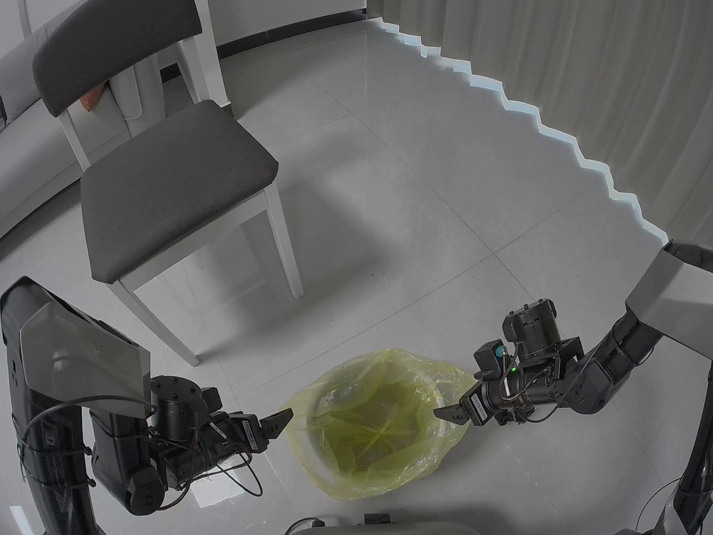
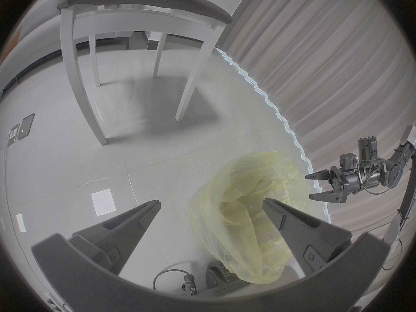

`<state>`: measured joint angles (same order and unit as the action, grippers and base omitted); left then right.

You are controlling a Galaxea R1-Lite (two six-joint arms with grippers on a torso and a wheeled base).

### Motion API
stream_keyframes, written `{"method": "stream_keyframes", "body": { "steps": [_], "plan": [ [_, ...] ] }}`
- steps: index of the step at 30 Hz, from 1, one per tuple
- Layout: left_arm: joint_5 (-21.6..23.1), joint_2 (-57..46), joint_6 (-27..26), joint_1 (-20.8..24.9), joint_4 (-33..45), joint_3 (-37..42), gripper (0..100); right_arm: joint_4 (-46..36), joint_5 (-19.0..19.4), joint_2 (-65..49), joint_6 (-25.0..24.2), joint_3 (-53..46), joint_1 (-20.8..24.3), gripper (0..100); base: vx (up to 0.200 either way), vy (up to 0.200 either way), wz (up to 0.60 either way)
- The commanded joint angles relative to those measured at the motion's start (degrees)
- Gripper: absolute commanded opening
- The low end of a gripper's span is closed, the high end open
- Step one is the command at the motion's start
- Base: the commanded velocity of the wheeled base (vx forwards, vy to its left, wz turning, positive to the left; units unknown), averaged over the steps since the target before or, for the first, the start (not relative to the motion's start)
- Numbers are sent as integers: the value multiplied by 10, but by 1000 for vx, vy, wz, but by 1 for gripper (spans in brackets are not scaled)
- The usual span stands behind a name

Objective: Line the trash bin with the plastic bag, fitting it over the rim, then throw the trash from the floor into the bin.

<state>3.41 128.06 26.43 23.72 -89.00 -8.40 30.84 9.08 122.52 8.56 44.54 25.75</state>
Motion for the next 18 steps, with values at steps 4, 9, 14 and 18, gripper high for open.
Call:
{"method": "stream_keyframes", "body": {
  "steps": [4, 9, 14, 18],
  "plan": [
    [3, 32, -1, 6, -10, -7, 100, -12, -16, 10, 1, -5, -15, 100, 0, 0, 0],
    [5, 59, -12, 4, -10, -20, 100, -20, -16, 21, 2, -2, -18, 100, 0, 0, 0],
    [5, 73, -16, 10, -10, -28, 100, -17, -16, 33, 4, 4, -23, 100, 0, 0, 0],
    [5, 63, -16, 10, -10, -23, 100, -15, -15, 40, 5, 4, -33, 100, 0, 0, 0]
  ]
}}
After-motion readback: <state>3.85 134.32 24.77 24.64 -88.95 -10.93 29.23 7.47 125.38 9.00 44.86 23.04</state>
